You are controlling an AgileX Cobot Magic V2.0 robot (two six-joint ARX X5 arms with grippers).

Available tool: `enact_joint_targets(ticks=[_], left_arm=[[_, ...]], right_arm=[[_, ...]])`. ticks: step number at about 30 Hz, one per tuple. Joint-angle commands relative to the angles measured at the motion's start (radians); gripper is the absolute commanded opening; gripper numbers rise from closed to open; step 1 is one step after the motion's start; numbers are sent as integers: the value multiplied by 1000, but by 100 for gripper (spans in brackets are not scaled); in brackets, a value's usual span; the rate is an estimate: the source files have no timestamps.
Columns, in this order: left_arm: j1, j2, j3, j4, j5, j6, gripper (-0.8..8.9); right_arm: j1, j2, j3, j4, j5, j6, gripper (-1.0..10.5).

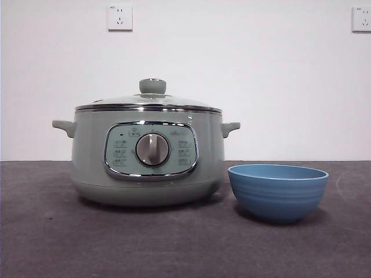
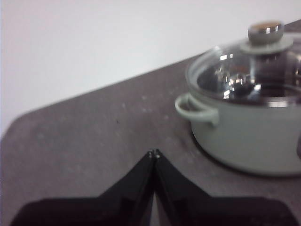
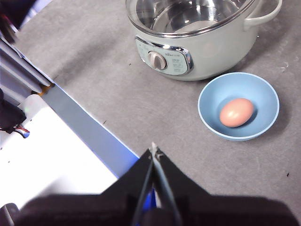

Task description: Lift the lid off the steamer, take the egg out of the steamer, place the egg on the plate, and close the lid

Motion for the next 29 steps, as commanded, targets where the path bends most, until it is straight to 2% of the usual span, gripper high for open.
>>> enact_joint_targets(ticks=[1, 5, 10, 15, 18, 29], left_arm=[[5, -40, -92, 54, -2, -68, -3], [5, -94, -190, 112, -14, -132, -3], [5, -152, -248, 90, -55, -190, -3], [5, -174, -248, 53, -182, -294, -3], [5, -174, -248, 55, -223, -338, -3], [7, -173, -248, 60, -222, -341, -3]], right_arm=[[2, -2, 1, 2, 1, 6, 1], [2, -2, 1, 2, 1, 6, 1], [2, -2, 1, 2, 1, 6, 1], [2, -2, 1, 2, 1, 6, 1], [2, -2, 1, 2, 1, 6, 1], [2, -2, 1, 2, 0, 6, 1]])
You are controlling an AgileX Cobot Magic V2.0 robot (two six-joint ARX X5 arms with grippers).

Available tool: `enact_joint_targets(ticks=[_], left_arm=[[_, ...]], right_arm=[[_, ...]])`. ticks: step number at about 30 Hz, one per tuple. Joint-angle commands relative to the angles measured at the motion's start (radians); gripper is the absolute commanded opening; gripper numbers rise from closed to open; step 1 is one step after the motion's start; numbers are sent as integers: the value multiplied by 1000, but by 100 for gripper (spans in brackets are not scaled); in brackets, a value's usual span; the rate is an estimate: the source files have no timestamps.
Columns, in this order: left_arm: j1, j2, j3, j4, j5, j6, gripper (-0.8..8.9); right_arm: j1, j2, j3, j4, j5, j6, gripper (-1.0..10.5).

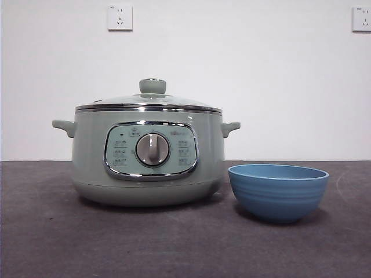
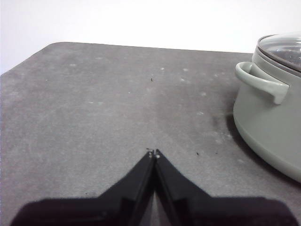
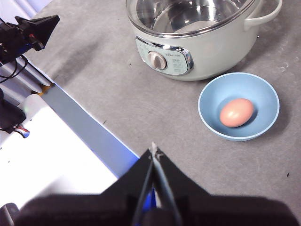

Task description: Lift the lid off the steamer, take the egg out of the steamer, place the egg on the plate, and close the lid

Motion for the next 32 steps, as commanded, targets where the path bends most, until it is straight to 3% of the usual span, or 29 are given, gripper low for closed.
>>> enact_joint_targets(ticks=[1, 9, 11, 15, 18, 25, 29, 32], left_arm=[[3, -3, -14, 3, -6, -7, -3], [3, -3, -14, 3, -6, -7, -3], [3, -2, -14, 3, -6, -7, -3], [3, -2, -14, 3, -6, -7, -3], [3, -2, -14, 3, -6, -7, -3], [3, -2, -14, 3, -6, -7, -3], [3, -2, -14, 3, -6, -7, -3], [3, -2, -14, 3, -6, -7, -3]], right_arm=[[2, -2, 1, 2, 1, 6, 1], [7, -8, 1, 3, 4, 5, 1], [-15, -31, 1, 6, 35, -29, 1], [-117, -100, -3, 58, 41, -76, 1], [-227, -168, -47, 187, -28, -80, 1], [-433, -381, -383, 552, -26, -70, 1], [-475, -483, -635, 787, -10, -19, 1], [-478, -546, -786, 906, 77, 28, 1]])
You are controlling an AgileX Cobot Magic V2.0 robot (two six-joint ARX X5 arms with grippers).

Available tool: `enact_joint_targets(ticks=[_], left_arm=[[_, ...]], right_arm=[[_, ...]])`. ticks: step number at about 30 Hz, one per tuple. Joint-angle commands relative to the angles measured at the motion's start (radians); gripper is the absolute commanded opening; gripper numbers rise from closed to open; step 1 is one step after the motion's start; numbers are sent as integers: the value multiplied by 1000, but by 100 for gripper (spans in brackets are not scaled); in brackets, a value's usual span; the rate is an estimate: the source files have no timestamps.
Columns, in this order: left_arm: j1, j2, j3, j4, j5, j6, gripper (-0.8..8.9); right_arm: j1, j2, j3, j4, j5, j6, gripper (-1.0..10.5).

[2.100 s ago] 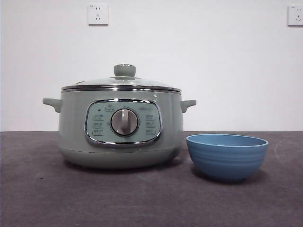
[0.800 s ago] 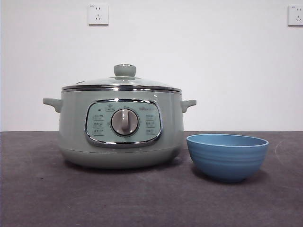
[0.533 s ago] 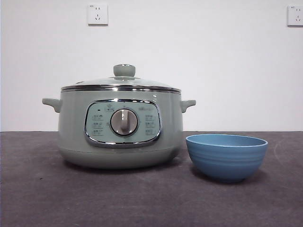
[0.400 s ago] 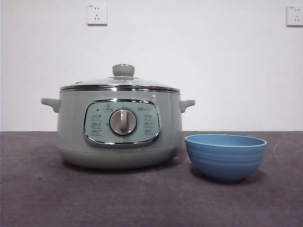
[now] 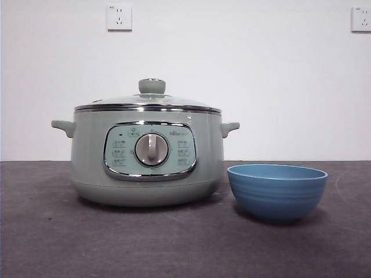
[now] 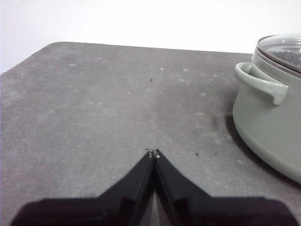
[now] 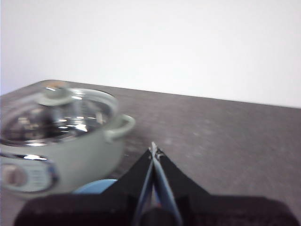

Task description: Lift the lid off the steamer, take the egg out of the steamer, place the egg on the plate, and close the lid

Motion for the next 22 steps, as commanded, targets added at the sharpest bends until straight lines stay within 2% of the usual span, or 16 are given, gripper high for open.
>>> enact_joint_targets(ticks=[1, 5, 9, 15, 22], left_arm=[[3, -2, -14, 2, -5, -6, -3], [3, -2, -14, 3, -5, -6, -3], [3, -2, -14, 3, -5, -6, -3], [3, -2, -14, 3, -5, -6, -3], [3, -2, -14, 3, -5, -6, -3]], right_arm=[[-2, -51, -136, 93, 68, 73, 1], [-2, -125, -246, 110, 139, 119, 1], [-2, -143, -286, 101, 145, 119, 1], [-2, -143, -290, -38, 156, 97, 1], [-1, -143, -290, -43, 156, 72, 1]])
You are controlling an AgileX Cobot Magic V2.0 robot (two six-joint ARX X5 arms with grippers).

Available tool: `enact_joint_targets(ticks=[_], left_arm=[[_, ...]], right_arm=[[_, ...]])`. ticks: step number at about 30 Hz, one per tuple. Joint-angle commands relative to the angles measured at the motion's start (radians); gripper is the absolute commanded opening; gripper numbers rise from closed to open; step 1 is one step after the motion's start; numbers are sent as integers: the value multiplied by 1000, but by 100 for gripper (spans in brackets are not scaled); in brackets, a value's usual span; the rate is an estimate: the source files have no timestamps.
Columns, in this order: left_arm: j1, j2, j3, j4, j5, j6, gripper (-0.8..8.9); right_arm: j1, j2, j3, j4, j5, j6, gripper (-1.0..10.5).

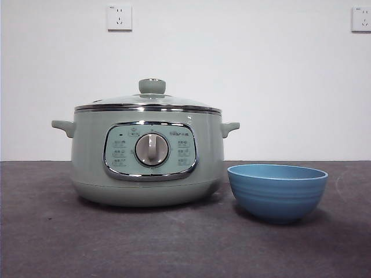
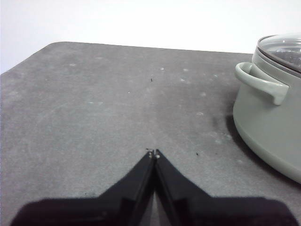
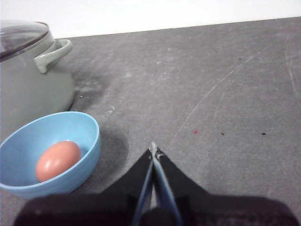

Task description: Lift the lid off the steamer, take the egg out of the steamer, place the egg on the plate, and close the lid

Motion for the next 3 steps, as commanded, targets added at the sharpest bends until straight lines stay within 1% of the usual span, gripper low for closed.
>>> enact_joint_targets(ticks=[1, 3], left_arm=[[3, -2, -14, 3, -5, -6, -3], [3, -2, -14, 3, -5, -6, -3]], right_arm=[[0, -3, -11, -2, 2, -12, 1], [0, -3, -11, -2, 2, -12, 1]])
